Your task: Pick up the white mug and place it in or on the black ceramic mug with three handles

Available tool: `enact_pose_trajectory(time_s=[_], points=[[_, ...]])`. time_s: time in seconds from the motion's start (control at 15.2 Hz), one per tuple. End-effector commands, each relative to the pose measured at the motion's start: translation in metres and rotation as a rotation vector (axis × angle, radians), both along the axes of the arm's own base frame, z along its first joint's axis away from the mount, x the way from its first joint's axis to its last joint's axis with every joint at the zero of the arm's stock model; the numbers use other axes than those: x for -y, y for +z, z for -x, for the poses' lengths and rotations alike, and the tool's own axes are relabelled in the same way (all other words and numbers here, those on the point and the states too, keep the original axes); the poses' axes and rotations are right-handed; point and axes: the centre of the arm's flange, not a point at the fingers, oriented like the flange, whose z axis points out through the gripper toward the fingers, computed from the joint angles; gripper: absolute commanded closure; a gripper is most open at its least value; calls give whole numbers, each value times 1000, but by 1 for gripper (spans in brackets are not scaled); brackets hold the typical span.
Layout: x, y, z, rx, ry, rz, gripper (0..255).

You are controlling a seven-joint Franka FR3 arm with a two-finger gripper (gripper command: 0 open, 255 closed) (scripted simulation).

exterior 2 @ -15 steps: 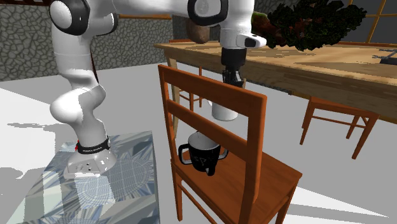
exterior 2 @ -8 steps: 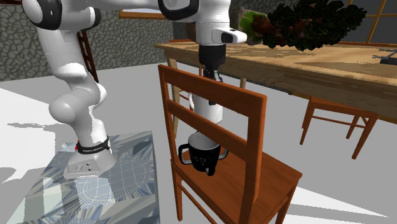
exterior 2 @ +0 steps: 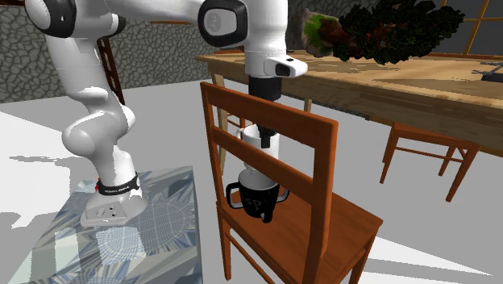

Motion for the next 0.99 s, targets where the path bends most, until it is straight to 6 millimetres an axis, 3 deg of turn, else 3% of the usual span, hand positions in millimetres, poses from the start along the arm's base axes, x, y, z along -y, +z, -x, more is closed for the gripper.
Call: enact_pose_trajectory(time_s=[0.0,0.53,0.92], points=[[-1,-10,0,1,0,0,255],[-1,-52,0,1,0,0,255],[-1,-52,0,1,0,0,255]])
